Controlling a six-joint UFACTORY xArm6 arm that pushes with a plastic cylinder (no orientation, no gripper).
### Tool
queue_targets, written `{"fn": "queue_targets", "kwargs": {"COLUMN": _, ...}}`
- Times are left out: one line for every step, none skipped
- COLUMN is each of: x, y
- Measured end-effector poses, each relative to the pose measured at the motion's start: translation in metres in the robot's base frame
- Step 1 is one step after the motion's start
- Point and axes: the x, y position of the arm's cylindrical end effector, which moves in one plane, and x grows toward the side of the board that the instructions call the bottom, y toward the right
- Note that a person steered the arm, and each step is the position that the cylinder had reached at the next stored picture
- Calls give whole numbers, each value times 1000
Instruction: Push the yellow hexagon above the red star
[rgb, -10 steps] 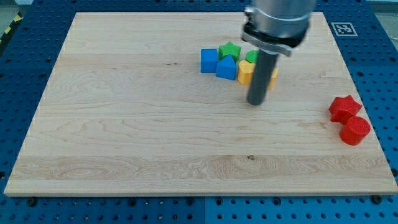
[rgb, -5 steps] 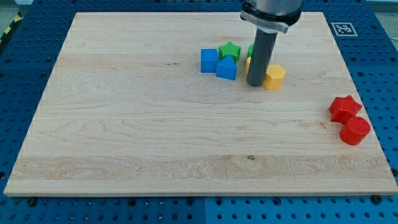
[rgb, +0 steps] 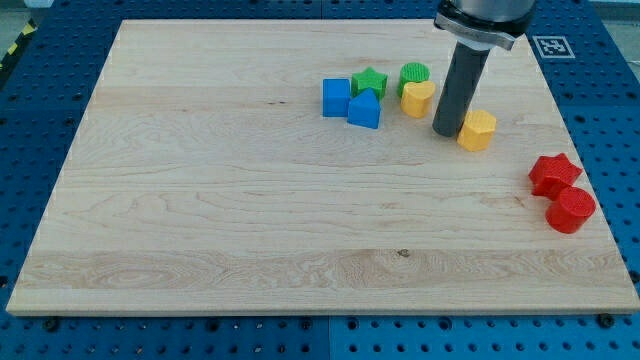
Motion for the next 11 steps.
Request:
{"fn": "queue_targets", "kwargs": {"x": 0, "y": 8}}
{"fn": "queue_targets", "kwargs": {"x": 0, "y": 17}}
{"fn": "queue_targets", "kwargs": {"x": 9, "y": 24}}
{"fn": "queue_targets", "kwargs": {"x": 15, "y": 24}}
{"fn": "queue_targets", "kwargs": {"x": 5, "y": 35}}
{"fn": "queue_targets", "kwargs": {"x": 4, "y": 39}}
{"fn": "queue_targets", "kwargs": {"x": 3, "y": 39}}
{"fn": "queue_targets", "kwargs": {"x": -2, "y": 43}}
{"fn": "queue_targets", "kwargs": {"x": 0, "y": 53}}
{"fn": "queue_targets", "kwargs": {"x": 3, "y": 62}}
{"fn": "queue_targets", "kwargs": {"x": 17, "y": 66}}
